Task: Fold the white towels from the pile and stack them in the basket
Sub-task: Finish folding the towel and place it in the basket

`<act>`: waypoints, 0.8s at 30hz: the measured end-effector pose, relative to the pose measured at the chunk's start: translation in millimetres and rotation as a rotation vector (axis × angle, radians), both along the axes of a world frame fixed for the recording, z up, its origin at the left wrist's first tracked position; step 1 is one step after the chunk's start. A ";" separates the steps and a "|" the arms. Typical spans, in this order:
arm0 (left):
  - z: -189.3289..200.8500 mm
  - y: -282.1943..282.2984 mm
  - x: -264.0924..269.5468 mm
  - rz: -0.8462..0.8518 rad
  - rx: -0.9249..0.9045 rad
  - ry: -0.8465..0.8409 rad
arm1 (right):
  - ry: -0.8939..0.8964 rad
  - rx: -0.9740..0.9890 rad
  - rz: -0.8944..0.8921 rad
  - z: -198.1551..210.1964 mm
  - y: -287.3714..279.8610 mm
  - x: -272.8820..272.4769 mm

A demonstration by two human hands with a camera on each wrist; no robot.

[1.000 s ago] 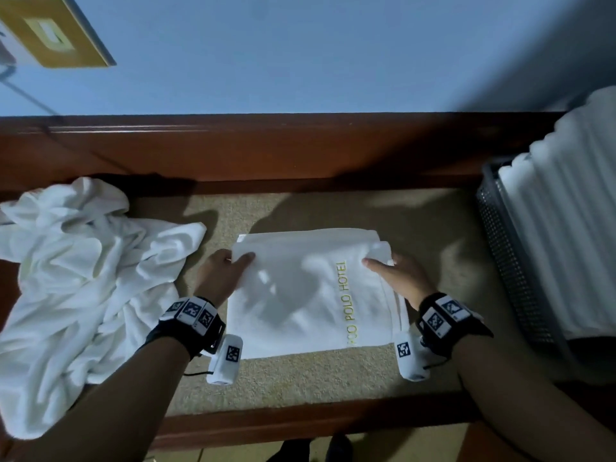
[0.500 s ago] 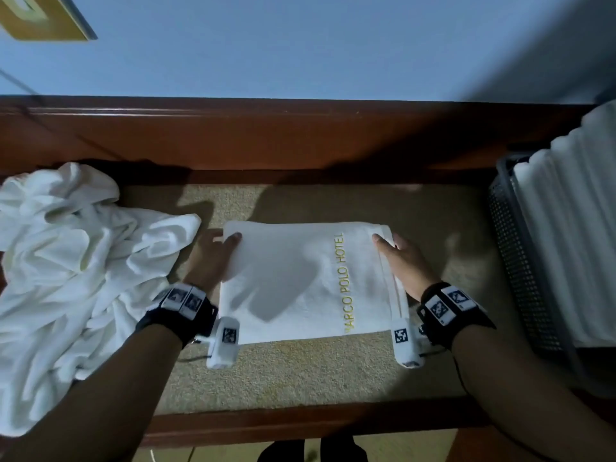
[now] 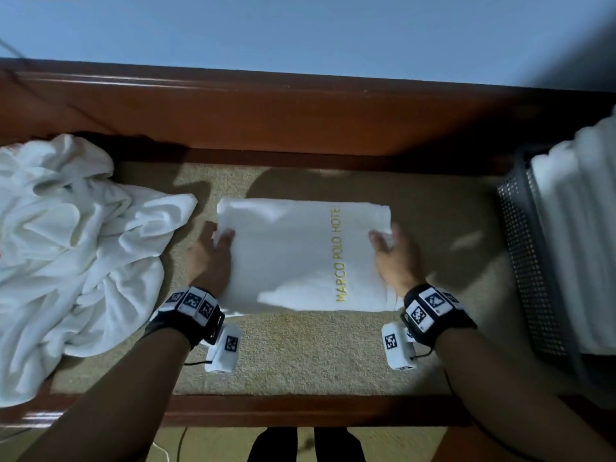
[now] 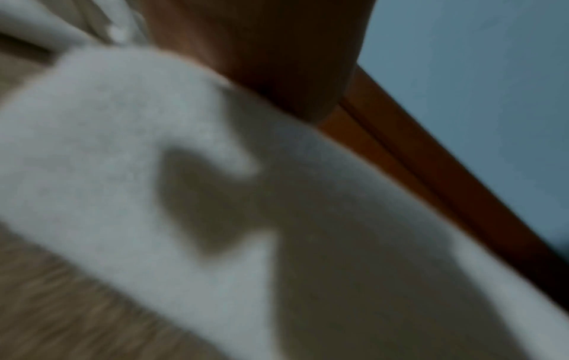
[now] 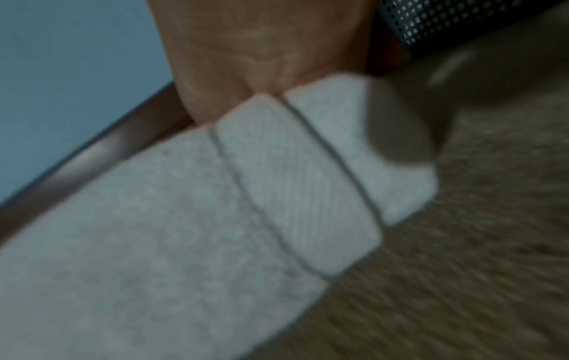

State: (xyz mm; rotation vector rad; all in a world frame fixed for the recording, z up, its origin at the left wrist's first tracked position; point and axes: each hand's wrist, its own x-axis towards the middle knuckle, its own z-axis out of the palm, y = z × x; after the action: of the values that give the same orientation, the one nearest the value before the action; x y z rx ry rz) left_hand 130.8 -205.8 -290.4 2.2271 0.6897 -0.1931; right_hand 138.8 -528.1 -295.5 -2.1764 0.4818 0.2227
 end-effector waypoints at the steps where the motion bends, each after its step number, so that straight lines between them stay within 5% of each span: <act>1: -5.2 -0.3 -1.3 -0.021 0.017 0.052 | 0.040 -0.015 0.021 -2.4 2.2 -2.3; 5: -14.6 2.6 -3.3 -0.017 0.032 0.056 | 0.057 -0.047 0.001 0.1 -0.9 -6.9; 8: -6.1 -5.2 -19.7 -0.179 0.272 -0.136 | -0.040 -0.185 0.033 7.7 -7.2 -20.2; 11: -1.5 -44.7 -51.1 -0.505 0.351 -0.279 | -0.248 -0.414 0.332 7.9 17.9 -56.3; 15: -36.9 -78.3 -72.9 -0.846 0.351 -0.191 | -0.179 -0.549 0.706 -26.3 61.6 -94.2; 19: -54.3 -49.9 -57.0 -0.867 0.396 -0.176 | -0.182 -0.617 0.639 -45.0 29.3 -65.4; 24: -59.9 4.9 -38.1 -0.649 0.497 -0.071 | -0.074 -0.581 0.522 -45.8 -5.3 -43.3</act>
State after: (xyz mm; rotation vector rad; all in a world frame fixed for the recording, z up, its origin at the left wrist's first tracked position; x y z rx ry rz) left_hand 92.8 -200.9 -350.3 2.8633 -0.0656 -0.2816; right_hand 95.5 -533.4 -341.3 -2.8434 -0.0979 0.3090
